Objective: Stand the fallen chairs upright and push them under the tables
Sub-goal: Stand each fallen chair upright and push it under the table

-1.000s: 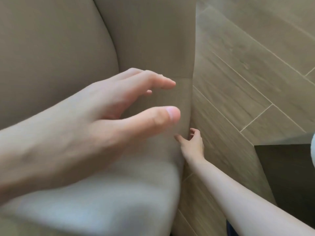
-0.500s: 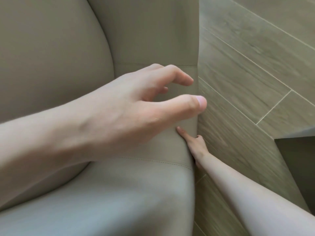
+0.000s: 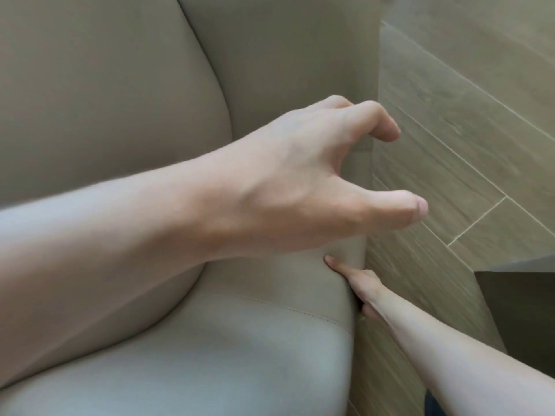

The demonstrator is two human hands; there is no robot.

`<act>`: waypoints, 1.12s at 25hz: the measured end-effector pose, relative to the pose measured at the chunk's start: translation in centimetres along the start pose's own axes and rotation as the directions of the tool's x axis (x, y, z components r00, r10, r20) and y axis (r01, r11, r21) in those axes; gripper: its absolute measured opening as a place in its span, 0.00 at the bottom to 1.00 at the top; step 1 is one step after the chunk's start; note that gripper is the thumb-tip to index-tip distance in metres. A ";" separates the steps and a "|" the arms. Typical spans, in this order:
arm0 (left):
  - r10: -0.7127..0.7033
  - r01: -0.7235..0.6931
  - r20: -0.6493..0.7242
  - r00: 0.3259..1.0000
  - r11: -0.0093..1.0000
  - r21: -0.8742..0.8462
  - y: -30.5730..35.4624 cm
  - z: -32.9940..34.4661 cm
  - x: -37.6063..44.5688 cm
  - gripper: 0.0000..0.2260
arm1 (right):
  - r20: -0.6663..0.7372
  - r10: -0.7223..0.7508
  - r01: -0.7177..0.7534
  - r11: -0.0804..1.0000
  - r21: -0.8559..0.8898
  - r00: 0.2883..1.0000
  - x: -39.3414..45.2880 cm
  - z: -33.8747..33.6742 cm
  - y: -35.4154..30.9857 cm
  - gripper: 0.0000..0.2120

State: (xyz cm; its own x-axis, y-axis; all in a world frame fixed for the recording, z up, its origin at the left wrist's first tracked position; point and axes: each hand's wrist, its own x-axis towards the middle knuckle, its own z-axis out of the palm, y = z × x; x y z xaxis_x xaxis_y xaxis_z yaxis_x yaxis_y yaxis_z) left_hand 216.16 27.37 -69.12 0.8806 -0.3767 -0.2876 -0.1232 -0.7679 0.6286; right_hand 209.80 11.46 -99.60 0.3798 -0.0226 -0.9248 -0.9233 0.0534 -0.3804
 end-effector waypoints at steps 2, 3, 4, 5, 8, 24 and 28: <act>0.017 -0.017 -0.017 1.000 1.000 0.001 2.0 -2.2 -0.9 0.29 | 0.000 0.007 -0.007 1.000 -0.004 1.000 -3.1 -0.3 -0.6 0.33; 0.023 -0.023 -0.024 0.999 1.000 0.005 3.0 -3.1 -1.4 0.29 | -0.009 0.013 -0.013 1.000 -0.001 1.000 -4.6 -0.3 -0.8 0.32; 0.035 -0.035 -0.033 0.999 0.999 0.016 4.1 -4.2 -1.9 0.29 | -0.020 0.016 -0.016 1.000 0.004 1.000 -6.3 -0.4 -1.2 0.30; 0.048 -0.046 -0.048 0.998 0.998 0.031 5.3 -5.6 -2.6 0.29 | -0.035 0.020 -0.020 1.000 0.008 0.999 -8.4 -0.3 -1.8 0.29; 0.080 -0.073 -0.112 0.990 0.995 0.066 8.8 -10.6 -5.3 0.28 | -0.092 0.018 -0.020 1.000 -0.021 0.996 -15.1 0.4 -2.8 0.28; -0.142 0.081 -0.385 0.912 0.982 -0.170 11.7 -28.3 -24.2 0.28 | -0.238 0.027 -0.070 0.982 -0.177 0.971 -42.6 17.5 -8.3 0.55; -0.242 0.151 -0.442 0.864 0.961 -0.232 9.4 -29.7 -27.8 0.27 | -0.230 -0.011 -0.058 0.956 -0.287 0.973 -44.6 21.3 -9.5 0.50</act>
State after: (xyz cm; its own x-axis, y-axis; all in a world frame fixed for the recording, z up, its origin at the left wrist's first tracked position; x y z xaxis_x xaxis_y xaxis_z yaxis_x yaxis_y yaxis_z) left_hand 204.08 46.00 -33.71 0.9927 0.0898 -0.0809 0.1203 -0.6746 0.7283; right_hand 202.86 33.25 -54.78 0.3660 -0.2524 -0.8957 -0.9212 -0.2346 -0.3103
